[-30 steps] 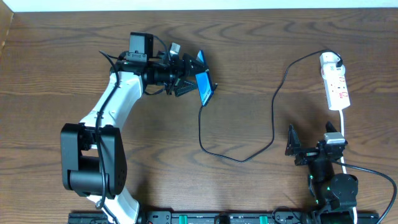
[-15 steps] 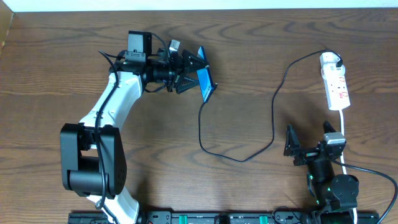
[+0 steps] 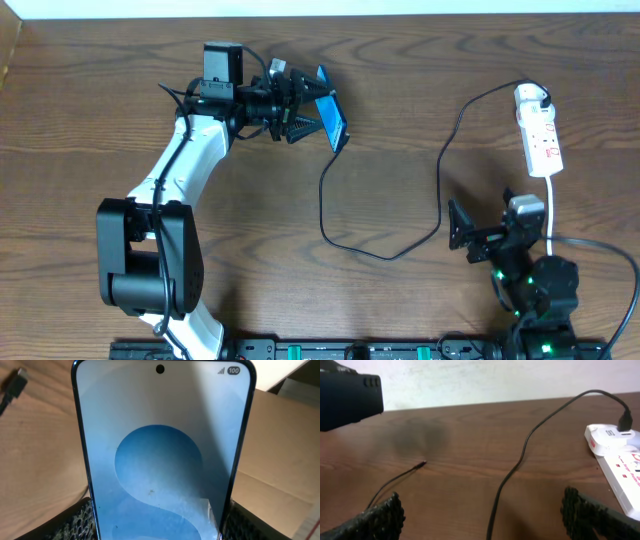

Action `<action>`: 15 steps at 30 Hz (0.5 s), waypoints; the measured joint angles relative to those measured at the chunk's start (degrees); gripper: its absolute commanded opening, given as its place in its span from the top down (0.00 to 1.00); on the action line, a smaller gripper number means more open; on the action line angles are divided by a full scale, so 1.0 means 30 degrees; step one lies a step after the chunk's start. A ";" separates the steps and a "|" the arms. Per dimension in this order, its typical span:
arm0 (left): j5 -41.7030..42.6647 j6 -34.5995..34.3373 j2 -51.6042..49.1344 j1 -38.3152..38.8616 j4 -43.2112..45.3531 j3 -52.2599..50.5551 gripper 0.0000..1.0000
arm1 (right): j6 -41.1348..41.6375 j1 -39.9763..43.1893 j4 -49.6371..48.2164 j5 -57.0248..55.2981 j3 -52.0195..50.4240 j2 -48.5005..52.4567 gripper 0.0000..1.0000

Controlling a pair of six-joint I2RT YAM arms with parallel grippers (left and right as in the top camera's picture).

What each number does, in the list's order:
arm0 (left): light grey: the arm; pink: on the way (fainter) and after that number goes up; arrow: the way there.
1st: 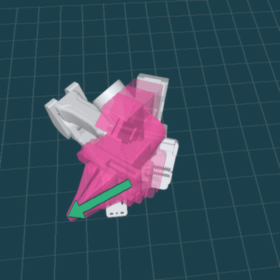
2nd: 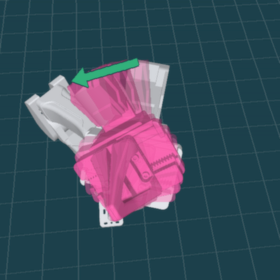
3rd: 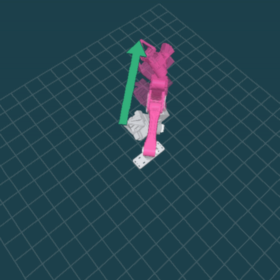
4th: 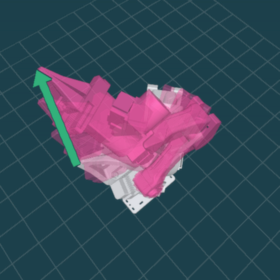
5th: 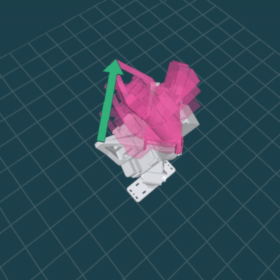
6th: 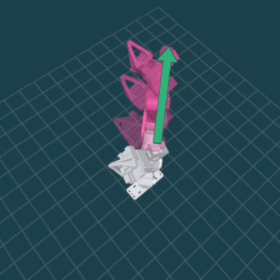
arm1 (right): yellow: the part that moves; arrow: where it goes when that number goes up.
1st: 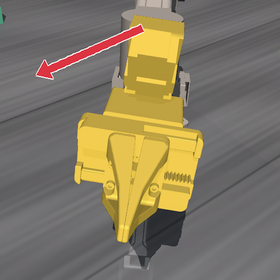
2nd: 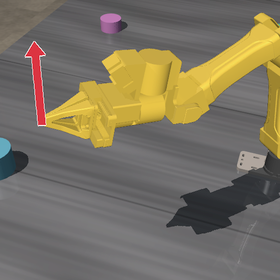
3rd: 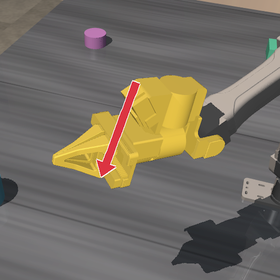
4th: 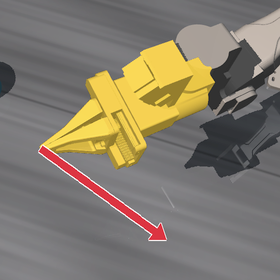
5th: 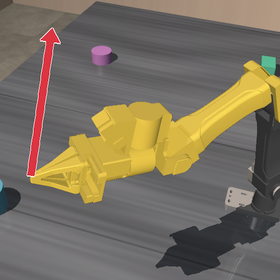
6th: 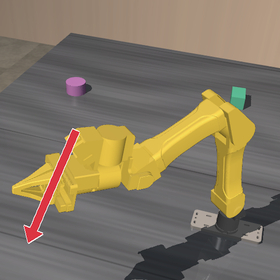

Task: Plug charger to phone and switch on socket
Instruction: 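Move the right gripper toward the phone held by the left gripper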

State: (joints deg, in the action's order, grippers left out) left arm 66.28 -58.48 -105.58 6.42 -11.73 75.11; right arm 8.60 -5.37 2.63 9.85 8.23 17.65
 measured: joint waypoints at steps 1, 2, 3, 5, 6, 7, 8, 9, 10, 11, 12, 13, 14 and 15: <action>0.0073 -0.0372 0.0000 0.0000 0.0000 0.0000 0.30 | 0.0000 0.0000 0.0007 0.0029 0.0350 0.0554 0.01; 0.0153 -0.0743 0.0000 0.0000 -0.0036 0.0000 0.30 | 0.0022 0.0000 0.0015 0.0102 0.0874 0.1370 0.01; 0.0342 -0.1224 0.0000 0.0000 0.0015 0.0000 0.30 | 0.0036 0.0000 -0.0007 0.0168 0.1399 0.2259 0.01; 0.0634 -0.2106 0.0000 0.0000 -0.0015 0.0000 0.30 | 0.0044 0.0000 -0.0044 0.0277 0.2178 0.3803 0.01; 0.0816 -0.2499 0.0000 0.0000 0.0000 0.0000 0.30 | 0.0044 0.0000 -0.0058 0.0299 0.2455 0.4401 0.01; 0.0998 -0.2943 0.0000 0.0000 0.0000 0.0000 0.30 | 0.0044 0.0000 -0.0073 0.0342 0.2747 0.5100 0.01; 0.1188 -0.3330 0.0000 0.0000 0.0000 0.0000 0.30 | 0.0044 0.0000 -0.0073 0.0379 0.2958 0.5639 0.01; 0.1333 -0.3636 0.0000 0.0000 0.0000 0.0000 0.30 | 0.0044 0.0000 -0.0073 0.0452 0.3140 0.6178 0.01; 0.1523 -0.4124 0.0000 0.0000 -0.0007 0.0000 0.30 | 0.0044 0.0000 -0.0066 0.0517 0.3300 0.6652 0.01; 0.1683 -0.4503 0.0000 0.0000 0.0000 0.0000 0.30 | 0.0044 0.0000 -0.0051 0.0663 0.3490 0.7176 0.01; 0.1865 -0.4940 0.0000 0.0000 -0.0007 0.0000 0.30 | 0.0044 0.0000 -0.0058 0.0772 0.3628 0.7592 0.01; 0.1996 -0.5333 0.0000 0.0000 0.0000 0.0000 0.30 | 0.0044 0.0000 -0.0058 0.0896 0.3730 0.7949 0.01; 0.2113 -0.5719 0.0000 0.0000 0.0000 0.0000 0.30 | 0.0044 0.0000 -0.0058 0.1035 0.3803 0.8225 0.01; 0.2251 -0.6135 0.0000 0.0000 -0.0007 0.0000 0.30 | 0.0051 0.0000 -0.0066 0.1224 0.3861 0.8531 0.01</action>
State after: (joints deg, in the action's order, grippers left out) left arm 73.03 -76.88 -105.58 6.42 -11.75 75.11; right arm 8.75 -5.37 2.44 13.52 19.81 43.24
